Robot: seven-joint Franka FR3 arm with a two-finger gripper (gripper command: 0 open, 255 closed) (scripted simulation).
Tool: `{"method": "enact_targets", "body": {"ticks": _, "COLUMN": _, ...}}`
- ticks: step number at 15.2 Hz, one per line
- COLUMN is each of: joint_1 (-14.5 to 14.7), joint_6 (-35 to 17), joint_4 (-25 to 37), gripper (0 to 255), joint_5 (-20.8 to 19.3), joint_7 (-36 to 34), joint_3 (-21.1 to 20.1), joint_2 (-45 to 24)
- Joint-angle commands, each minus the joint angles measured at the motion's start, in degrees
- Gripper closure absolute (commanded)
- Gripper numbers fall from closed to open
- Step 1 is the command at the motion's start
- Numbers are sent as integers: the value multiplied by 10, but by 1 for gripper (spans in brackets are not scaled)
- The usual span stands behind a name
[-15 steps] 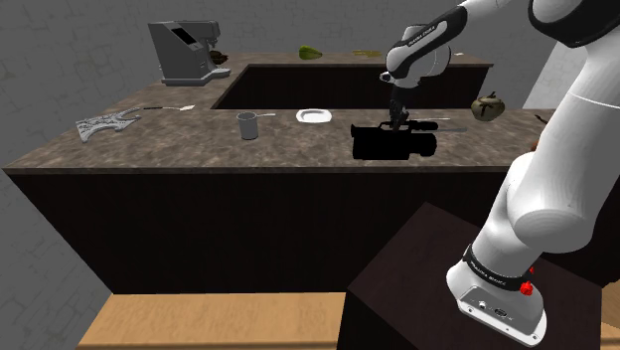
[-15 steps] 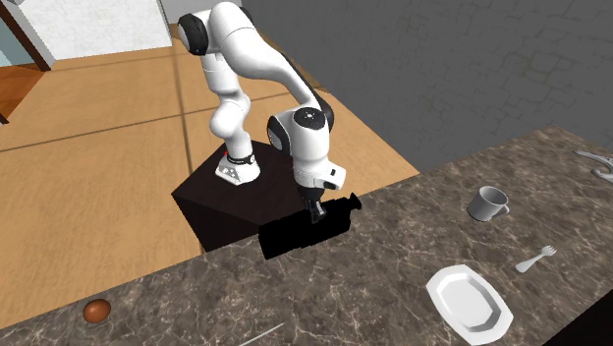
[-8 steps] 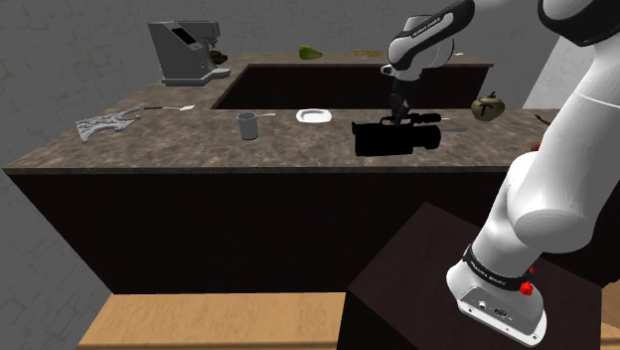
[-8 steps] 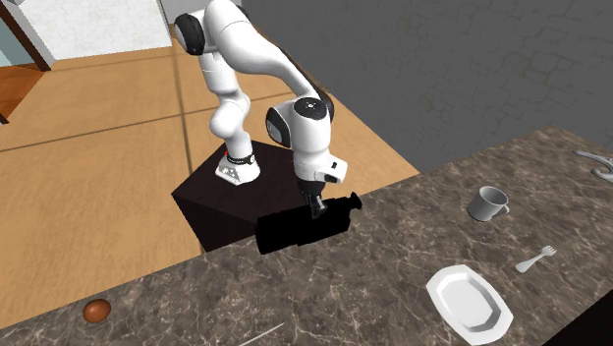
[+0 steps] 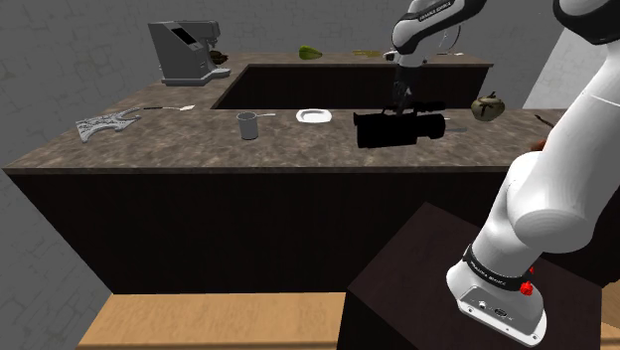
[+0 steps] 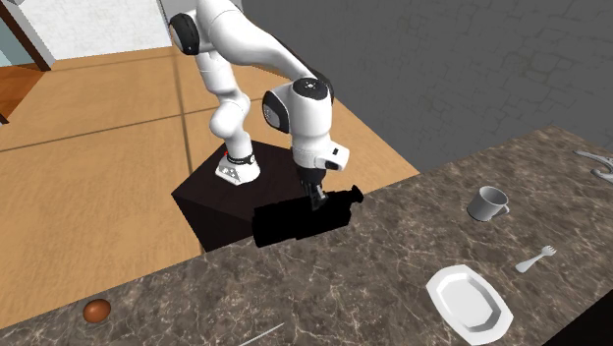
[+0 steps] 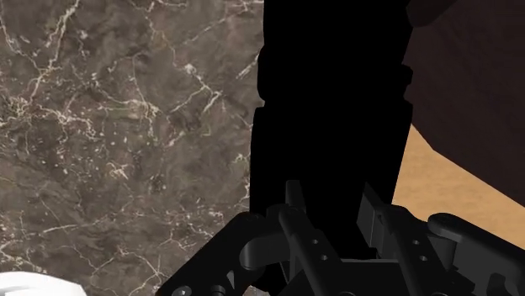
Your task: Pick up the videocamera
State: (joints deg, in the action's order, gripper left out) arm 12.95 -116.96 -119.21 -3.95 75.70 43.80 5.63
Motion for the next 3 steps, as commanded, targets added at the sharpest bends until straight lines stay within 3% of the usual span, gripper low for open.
{"method": "enact_targets", "body": {"ticks": 1, "joint_1": 0, "joint_6": 16, "joint_4": 12, "gripper": 255, "joint_5": -4, "joint_7": -4, "joint_3": -2, "joint_2": 7}}
{"method": "enact_targets", "body": {"ticks": 3, "joint_1": 0, "joint_6": 17, "joint_4": 13, "gripper": 255, "joint_5": -5, "joint_7": -4, "joint_3": -3, "joint_2": 8}}
